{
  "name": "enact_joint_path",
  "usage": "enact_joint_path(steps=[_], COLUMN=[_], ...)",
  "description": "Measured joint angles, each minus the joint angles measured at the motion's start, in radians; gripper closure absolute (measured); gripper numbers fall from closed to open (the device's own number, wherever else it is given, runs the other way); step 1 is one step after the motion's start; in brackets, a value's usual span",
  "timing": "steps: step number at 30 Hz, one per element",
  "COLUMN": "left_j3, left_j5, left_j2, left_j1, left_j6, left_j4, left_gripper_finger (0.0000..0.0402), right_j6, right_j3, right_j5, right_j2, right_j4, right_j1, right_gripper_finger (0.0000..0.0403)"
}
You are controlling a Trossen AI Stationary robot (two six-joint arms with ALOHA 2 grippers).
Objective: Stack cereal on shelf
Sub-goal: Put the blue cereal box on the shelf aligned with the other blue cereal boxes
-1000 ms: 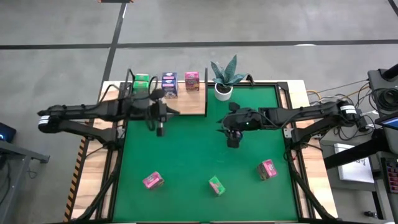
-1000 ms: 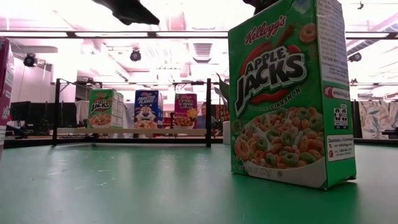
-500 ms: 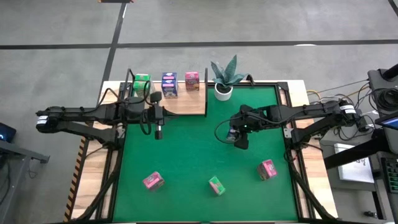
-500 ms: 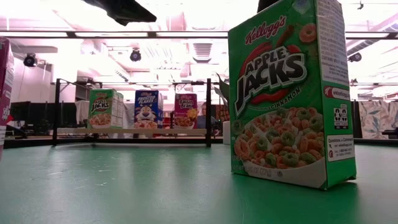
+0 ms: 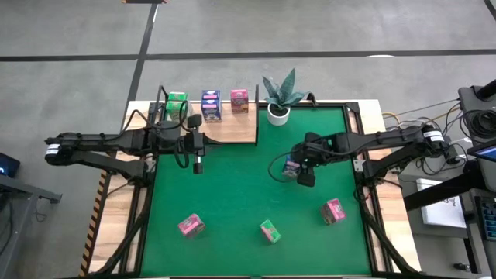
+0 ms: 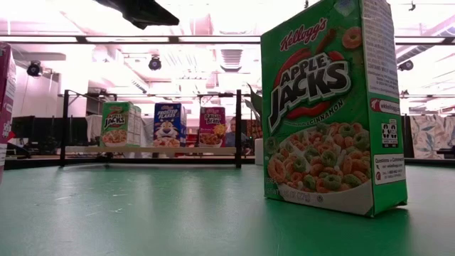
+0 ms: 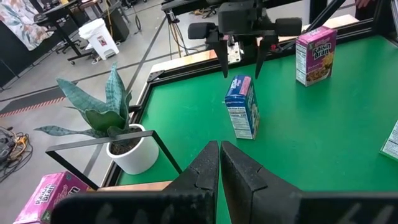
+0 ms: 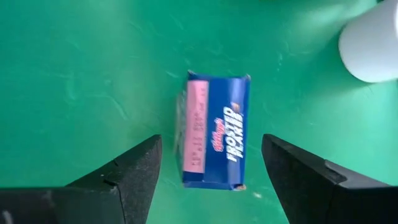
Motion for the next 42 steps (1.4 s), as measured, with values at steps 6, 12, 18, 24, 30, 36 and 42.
enact_joint_path(steps=[6,12,18,24,30,36,42], left_j3=[0.000,0.000,0.000,0.000,0.000,0.000,0.000], left_j5=[0.000,-0.001,-0.001,-0.001,-0.001,-0.001,-0.001], left_j2=[0.000,0.000,0.000,0.000,0.001,0.000,-0.002], left_j1=[0.000,0.001,0.001,0.001,0.001,0.001,0.001], left_j6=[0.005,0.021,0.027,0.031,0.038,0.047,0.082], left_j4=[0.000,0.000,0.000,0.002,0.006,0.018,0.025], left_gripper_finger=[0.0402,0.0402,0.0402,0.0402,0.0402,0.0402,0.0402], right_j6=[0.021,0.024,0.023,0.029,0.029,0.029,0.030], right_j3=[-0.072,-0.117,-0.117,-0.117,-0.117,-0.117,-0.101], right_j5=[0.025,0.025,0.025,0.024,0.024,0.024,0.020], right_j2=[0.000,0.000,0.000,0.000,0.000,0.000,-0.001], right_j4=[0.051,0.110,0.128,0.130,0.132,0.136,0.131], right_j1=[0.000,0.000,0.000,0.000,0.000,0.000,-0.001], right_gripper_finger=[0.0144,0.0161,0.0197,0.0223,0.0232,0.0235,0.0239])
